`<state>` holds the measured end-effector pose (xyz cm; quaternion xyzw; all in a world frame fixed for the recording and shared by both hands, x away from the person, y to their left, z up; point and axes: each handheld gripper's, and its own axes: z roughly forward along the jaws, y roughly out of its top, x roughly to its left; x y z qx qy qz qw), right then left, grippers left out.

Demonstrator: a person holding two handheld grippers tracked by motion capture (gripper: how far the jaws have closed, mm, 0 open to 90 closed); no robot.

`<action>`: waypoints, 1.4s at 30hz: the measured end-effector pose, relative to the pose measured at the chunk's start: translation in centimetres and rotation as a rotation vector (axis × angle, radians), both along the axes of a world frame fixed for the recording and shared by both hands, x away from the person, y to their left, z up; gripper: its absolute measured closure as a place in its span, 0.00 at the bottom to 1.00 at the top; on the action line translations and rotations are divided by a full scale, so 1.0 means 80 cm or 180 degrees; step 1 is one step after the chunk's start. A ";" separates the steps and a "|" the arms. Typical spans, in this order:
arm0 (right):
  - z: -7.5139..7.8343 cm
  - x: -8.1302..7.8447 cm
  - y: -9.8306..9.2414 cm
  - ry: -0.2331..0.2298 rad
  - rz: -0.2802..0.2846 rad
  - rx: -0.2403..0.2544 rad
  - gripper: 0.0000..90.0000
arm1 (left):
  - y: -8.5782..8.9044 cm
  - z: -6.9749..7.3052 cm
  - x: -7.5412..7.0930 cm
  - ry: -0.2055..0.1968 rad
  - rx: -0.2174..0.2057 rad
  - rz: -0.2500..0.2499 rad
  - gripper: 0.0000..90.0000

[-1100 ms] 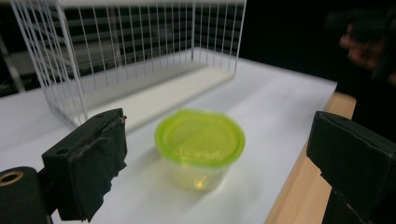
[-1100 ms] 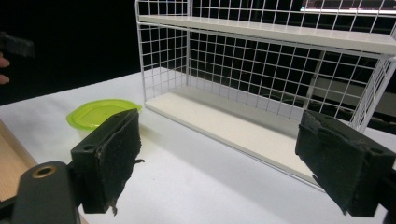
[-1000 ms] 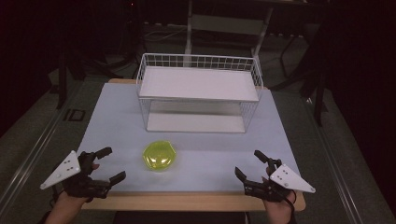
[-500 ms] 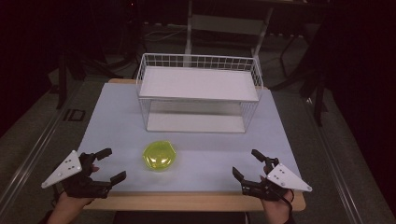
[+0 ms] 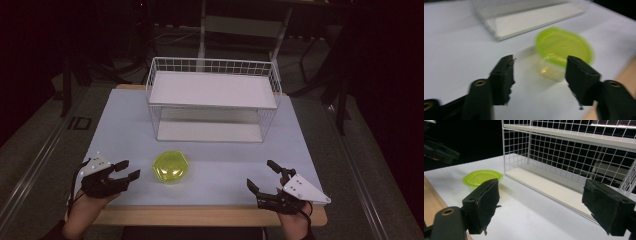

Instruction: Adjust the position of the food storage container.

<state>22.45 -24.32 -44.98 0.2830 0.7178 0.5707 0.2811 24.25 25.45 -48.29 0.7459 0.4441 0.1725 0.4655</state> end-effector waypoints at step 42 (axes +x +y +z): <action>0.002 -0.005 0.001 -0.0050 0.0092 -0.0063 0.16 | -0.084 -0.047 0.065 0.0688 0.0195 -0.0643 1.00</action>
